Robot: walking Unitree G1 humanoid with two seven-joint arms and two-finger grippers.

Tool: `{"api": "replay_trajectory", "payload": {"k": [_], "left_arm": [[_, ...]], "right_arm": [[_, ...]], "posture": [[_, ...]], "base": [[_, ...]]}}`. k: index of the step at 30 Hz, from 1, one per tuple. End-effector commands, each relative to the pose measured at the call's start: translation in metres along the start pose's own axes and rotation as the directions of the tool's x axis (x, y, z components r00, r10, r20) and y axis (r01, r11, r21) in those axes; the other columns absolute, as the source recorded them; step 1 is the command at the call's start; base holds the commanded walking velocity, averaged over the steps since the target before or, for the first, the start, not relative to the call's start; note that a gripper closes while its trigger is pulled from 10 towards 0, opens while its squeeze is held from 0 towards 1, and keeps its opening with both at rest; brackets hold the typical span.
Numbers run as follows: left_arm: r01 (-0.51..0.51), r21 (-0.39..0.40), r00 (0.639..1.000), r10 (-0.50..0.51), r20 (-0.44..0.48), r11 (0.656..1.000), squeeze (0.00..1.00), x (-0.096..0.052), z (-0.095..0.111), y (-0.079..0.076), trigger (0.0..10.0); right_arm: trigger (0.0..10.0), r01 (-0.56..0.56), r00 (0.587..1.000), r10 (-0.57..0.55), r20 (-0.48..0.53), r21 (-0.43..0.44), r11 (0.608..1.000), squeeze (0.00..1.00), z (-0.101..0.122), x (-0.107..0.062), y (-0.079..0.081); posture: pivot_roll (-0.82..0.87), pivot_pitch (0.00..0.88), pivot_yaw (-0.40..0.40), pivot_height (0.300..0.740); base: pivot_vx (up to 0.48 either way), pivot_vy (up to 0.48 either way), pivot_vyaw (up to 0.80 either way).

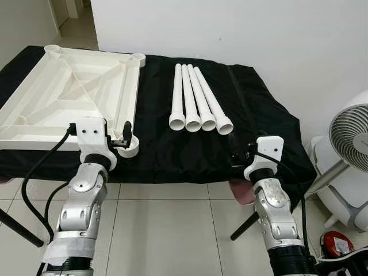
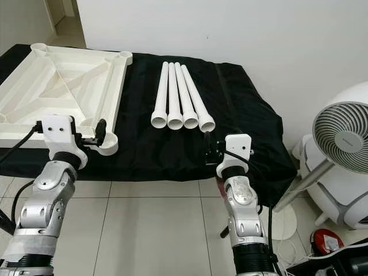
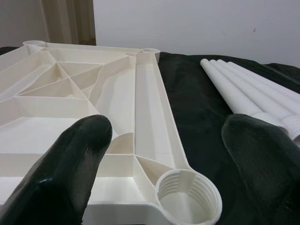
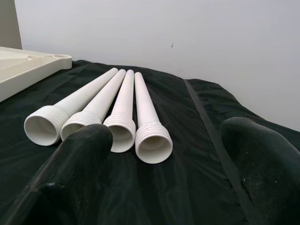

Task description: Building children table

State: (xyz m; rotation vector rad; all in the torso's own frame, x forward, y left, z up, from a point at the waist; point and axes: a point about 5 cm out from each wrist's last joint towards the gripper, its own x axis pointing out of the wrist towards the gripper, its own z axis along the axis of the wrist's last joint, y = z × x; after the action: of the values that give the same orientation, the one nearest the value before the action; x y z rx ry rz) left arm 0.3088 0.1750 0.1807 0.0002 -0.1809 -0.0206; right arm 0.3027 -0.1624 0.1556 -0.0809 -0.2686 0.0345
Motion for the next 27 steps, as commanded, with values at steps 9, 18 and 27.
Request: {"api": "replay_trajectory", "payload": {"k": [9,18,27], "left_arm": [[0.076,-0.003,0.996,-0.076,0.039,0.997,0.00,0.001,0.005,-0.009,10.0],[0.083,0.000,0.996,-0.083,0.046,0.997,0.00,0.001,0.005,-0.011,10.0],[0.075,0.001,0.996,-0.075,0.050,0.997,0.00,-0.001,0.005,-0.010,10.0]], "right_arm": [[10.0,0.011,1.000,-0.010,0.005,-0.050,0.999,0.00,0.000,0.005,-0.014],[10.0,0.004,1.000,-0.004,0.012,-0.065,0.998,0.00,0.000,0.006,-0.015],[10.0,-0.015,1.000,0.016,0.013,-0.079,0.997,0.00,0.000,0.006,-0.015]], "posture": [[0.03,0.000,-0.100,0.740],[0.03,0.000,-0.105,0.740],[0.04,0.000,-0.114,0.740]], "base": [[0.223,0.000,0.00],[0.335,0.000,0.00],[0.343,0.000,0.00]]}}
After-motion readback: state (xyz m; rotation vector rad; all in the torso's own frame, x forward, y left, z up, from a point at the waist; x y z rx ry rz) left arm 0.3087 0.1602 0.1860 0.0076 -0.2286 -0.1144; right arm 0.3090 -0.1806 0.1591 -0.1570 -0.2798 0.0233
